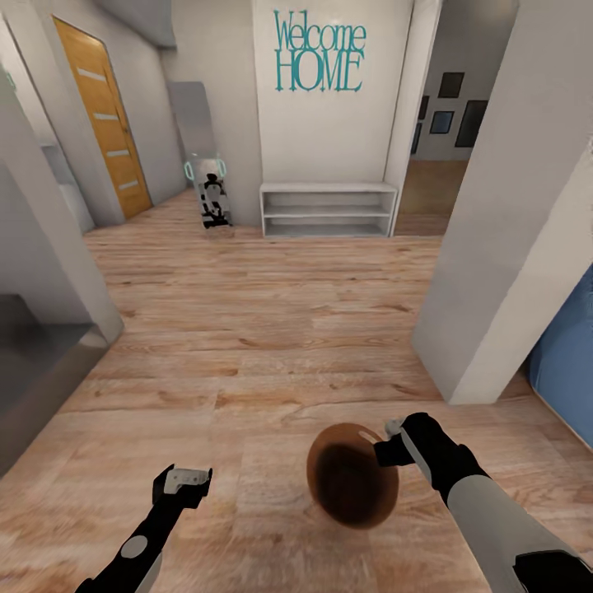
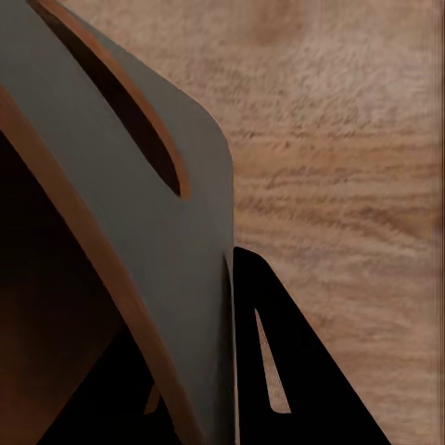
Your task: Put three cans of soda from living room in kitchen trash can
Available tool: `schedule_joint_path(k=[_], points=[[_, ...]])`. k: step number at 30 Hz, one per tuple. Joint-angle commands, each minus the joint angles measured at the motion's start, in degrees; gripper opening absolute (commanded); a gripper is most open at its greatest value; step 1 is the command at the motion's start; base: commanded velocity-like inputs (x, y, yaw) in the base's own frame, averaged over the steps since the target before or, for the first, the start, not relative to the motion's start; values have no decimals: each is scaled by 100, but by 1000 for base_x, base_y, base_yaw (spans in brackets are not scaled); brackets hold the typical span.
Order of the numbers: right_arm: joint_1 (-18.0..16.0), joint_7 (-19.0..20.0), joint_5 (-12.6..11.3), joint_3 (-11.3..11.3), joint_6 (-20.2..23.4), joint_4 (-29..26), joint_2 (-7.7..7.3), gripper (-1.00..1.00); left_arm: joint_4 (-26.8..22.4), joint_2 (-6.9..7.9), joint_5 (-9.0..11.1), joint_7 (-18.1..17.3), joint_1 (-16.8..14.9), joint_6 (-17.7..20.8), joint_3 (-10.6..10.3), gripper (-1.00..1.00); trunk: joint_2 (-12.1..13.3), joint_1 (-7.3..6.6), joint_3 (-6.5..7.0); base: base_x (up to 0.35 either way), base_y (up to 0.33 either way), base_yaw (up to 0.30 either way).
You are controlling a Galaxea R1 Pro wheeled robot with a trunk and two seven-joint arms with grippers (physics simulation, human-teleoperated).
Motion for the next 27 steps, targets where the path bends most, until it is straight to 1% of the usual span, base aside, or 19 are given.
schedule_joint_path(k=[1, 18, 23, 26, 27], points=[[-1, 28, -133, -7, 10, 0, 0, -100, 2, 1, 0, 0, 0, 0, 0, 100, 2, -3, 23, 0, 0, 0], [-1, 39, -138, -7, 15, 0, 4, -100, -1, 5, -1, 0, 0, 0, -15, 100, 24, -46, 400, 0, 0, 0], [-1, 81, -182, -11, 68, 0, 21, -100, 2, 5, -3, 0, 0, 0, -18, 100, 31, -59, 511, 0, 0, 0], [-1, 194, -196, -18, 133, 0, 46, -100, 0, 5, -4, 0, 0, -2, -23, 100, 35, -67, 577, 0, 0, 0], [-1, 290, -199, -24, 257, 0, 66, -100, 2, 5, -6, 0, 0, -1, -24, 100, 36, -70, 599, 0, 0, 0]])
